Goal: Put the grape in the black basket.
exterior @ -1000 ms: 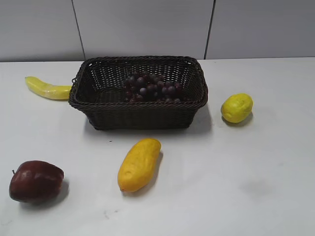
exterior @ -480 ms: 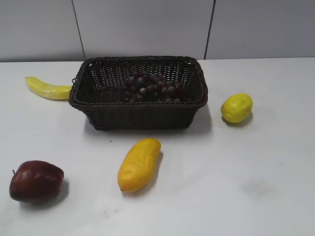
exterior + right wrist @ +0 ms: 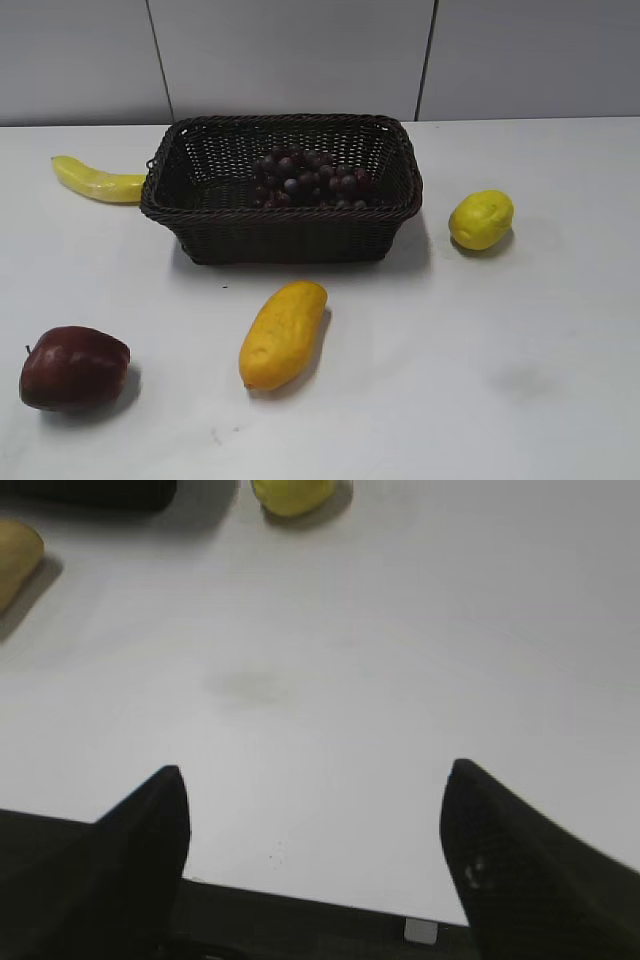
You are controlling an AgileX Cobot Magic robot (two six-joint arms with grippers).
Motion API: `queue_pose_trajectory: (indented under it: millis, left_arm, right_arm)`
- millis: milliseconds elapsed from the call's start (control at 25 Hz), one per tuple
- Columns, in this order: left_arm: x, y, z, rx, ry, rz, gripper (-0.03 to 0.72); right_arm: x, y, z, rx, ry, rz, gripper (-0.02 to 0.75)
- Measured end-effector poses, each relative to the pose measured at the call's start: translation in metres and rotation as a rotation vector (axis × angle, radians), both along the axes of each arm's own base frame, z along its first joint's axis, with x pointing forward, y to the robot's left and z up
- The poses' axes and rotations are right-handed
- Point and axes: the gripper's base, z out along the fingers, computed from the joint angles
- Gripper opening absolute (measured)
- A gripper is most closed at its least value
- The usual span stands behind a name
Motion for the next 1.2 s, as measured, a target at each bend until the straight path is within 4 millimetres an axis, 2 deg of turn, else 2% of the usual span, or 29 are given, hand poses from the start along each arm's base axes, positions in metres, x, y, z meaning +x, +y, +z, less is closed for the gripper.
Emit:
queue_pose_trajectory:
  millis: [320,1200]
  left_arm:
    - [0.000,0.000,0.000,0.000,0.000,0.000,0.229]
    - [0.000,0.000,0.000,0.000,0.000,0.000,0.229]
  right_arm:
    - [-0.021,-0.003,0.000,0.018,-0.132,0.001,0.591]
    - [-0.022,-0.003,-0.001,0.019,-0.137,0.001,0.591]
